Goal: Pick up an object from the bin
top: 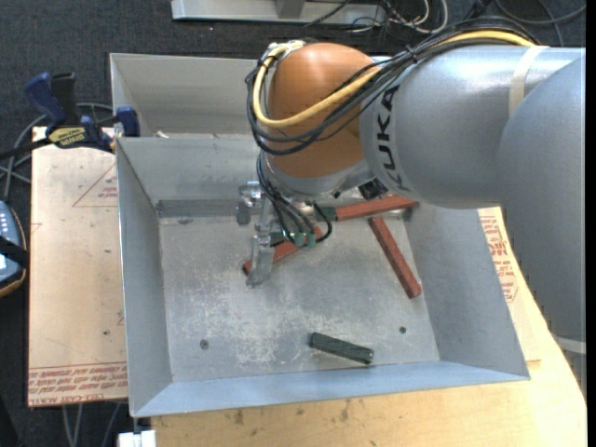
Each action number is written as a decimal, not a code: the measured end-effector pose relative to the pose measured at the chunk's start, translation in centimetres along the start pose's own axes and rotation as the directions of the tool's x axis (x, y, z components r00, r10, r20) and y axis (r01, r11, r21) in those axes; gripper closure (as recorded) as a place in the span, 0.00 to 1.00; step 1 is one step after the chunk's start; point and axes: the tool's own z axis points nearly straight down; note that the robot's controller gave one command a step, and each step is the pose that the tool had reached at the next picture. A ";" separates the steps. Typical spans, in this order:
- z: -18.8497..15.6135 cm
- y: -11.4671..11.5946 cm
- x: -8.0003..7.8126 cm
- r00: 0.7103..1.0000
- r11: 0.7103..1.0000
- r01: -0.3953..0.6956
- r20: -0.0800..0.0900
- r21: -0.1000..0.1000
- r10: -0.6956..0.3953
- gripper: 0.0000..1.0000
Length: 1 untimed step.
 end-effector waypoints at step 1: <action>9.9 -3.8 -0.8 0.997 0.997 0.081 0.000 0.002 -0.081 0.00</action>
Offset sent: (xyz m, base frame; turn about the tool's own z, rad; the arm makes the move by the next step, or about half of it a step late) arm 0.0085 -0.0360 -0.0936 -0.0840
